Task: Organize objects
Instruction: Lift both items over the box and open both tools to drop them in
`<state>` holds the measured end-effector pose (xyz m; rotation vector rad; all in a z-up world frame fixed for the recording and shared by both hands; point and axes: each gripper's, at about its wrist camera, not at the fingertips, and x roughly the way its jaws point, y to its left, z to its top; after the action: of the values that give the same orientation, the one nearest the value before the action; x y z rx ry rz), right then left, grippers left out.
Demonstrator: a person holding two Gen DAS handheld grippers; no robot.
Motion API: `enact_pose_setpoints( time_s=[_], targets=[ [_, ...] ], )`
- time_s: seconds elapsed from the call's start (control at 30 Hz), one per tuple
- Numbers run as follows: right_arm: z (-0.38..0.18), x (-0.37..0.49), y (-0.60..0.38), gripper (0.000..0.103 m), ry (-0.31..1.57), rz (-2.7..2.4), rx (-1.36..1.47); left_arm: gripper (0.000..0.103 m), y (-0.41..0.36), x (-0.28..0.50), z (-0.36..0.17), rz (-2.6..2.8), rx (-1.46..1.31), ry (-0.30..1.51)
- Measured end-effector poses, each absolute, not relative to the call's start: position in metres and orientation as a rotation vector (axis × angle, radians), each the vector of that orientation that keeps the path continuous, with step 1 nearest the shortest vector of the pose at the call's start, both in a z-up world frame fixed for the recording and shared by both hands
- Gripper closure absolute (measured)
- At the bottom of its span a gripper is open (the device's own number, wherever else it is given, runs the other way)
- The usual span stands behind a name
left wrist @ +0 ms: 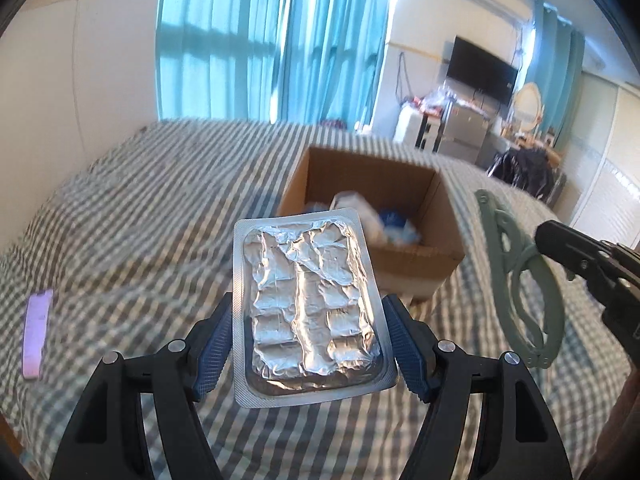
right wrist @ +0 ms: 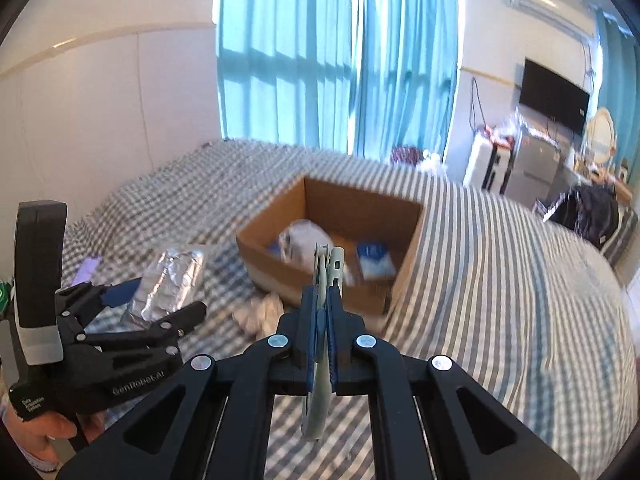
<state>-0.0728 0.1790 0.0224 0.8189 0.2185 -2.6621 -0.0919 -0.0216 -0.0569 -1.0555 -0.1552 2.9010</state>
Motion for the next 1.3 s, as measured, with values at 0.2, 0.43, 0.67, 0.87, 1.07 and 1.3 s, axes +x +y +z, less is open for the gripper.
enact_pose_setpoints(
  time_s=[0.2,0.43,0.67,0.87,1.07,1.3],
  targets=[
    [0.050,-0.101,0.170,0.098,0.225,-2.667,0.735,0.030,-0.017,-0.125,-0.023,2.939,-0.943,-0.137],
    [0.065,-0.151,0.161,0.098,0.247,-2.690,0.690,0.030,-0.015,-0.174,-0.009,2.978,-0.867,-0.118],
    [0.055,-0.208,0.154,0.099,0.254,-2.698,0.714,0.030,-0.002,-0.226,-0.022,2.974,-0.881,-0.037],
    [0.027,-0.251,0.154,0.099,0.257,-2.695,0.775,0.030,0.011,-0.261,-0.044,2.951,-0.888,0.005],
    [-0.008,-0.288,0.160,0.099,0.239,-2.681,0.856,0.030,0.020,-0.287,-0.068,2.925,-0.931,0.042],
    [-0.035,-0.305,0.170,0.099,0.198,-2.668,0.902,0.030,0.024,-0.301,-0.096,2.889,-0.996,0.060]
  ],
)
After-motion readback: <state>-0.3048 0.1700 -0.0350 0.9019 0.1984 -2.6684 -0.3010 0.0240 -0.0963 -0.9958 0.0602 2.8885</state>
